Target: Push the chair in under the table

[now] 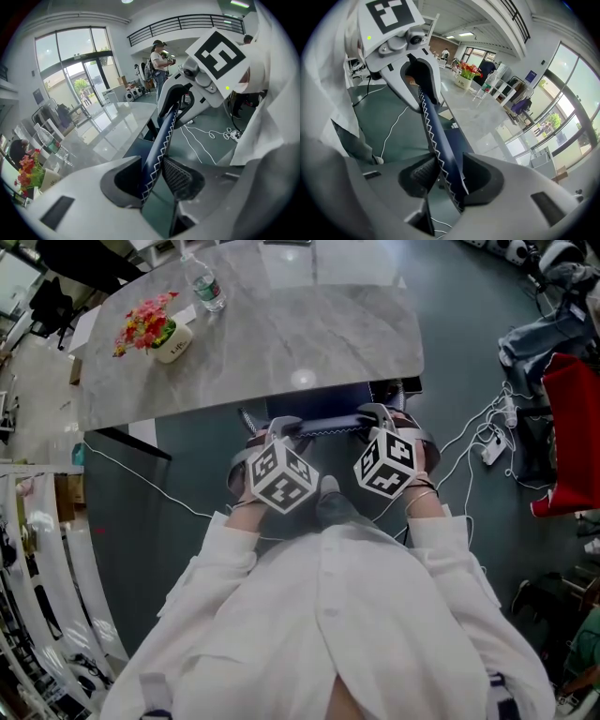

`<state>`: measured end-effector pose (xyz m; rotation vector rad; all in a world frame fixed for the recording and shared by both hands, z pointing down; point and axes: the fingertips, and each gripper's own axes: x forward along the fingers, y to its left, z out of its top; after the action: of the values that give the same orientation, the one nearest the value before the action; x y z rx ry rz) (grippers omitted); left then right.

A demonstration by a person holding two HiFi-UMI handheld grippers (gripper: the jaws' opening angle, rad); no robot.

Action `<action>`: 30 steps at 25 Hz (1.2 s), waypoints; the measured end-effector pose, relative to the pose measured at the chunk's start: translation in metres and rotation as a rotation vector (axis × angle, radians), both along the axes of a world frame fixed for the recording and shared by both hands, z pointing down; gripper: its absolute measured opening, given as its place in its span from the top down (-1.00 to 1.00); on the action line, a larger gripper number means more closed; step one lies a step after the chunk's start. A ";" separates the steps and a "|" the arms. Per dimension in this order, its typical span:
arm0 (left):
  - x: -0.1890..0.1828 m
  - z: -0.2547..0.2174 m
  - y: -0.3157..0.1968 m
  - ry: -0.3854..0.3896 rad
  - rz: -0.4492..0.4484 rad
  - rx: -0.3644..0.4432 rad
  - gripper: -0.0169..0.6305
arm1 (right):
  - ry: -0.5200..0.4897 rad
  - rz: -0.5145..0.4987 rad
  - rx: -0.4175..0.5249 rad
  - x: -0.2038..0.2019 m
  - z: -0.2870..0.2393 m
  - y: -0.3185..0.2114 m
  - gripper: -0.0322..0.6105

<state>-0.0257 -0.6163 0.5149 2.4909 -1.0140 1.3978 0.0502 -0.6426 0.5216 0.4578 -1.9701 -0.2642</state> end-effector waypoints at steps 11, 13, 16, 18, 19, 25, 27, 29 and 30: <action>0.000 0.004 0.008 -0.009 0.039 -0.052 0.50 | 0.013 0.031 -0.007 0.000 0.002 0.012 0.41; 0.000 0.003 0.010 -0.020 0.043 -0.039 0.47 | 0.007 0.054 0.015 0.002 0.001 0.016 0.42; 0.000 -0.005 0.016 -0.034 0.036 0.006 0.46 | -0.003 0.092 0.052 0.003 -0.004 0.020 0.37; 0.002 -0.015 0.022 -0.002 0.021 0.030 0.46 | -0.010 0.115 0.080 0.005 -0.012 0.025 0.36; 0.002 -0.020 0.026 0.016 0.014 0.040 0.46 | -0.021 0.124 0.093 0.005 -0.019 0.029 0.36; -0.005 -0.057 0.067 0.115 -0.039 0.111 0.46 | -0.202 0.237 0.134 0.003 -0.061 0.079 0.36; -0.006 -0.066 0.088 0.145 -0.033 0.125 0.46 | -0.255 0.275 0.153 0.001 -0.072 0.101 0.37; -0.006 -0.073 0.111 0.168 -0.016 0.130 0.46 | -0.305 0.300 0.187 -0.002 -0.085 0.122 0.37; -0.006 -0.077 0.122 0.179 -0.009 0.132 0.46 | -0.339 0.311 0.212 -0.003 -0.094 0.131 0.38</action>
<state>-0.0314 -0.4944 0.4381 2.6429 -1.1116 1.1138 0.0470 -0.5115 0.4279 0.9905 -2.1684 -0.2067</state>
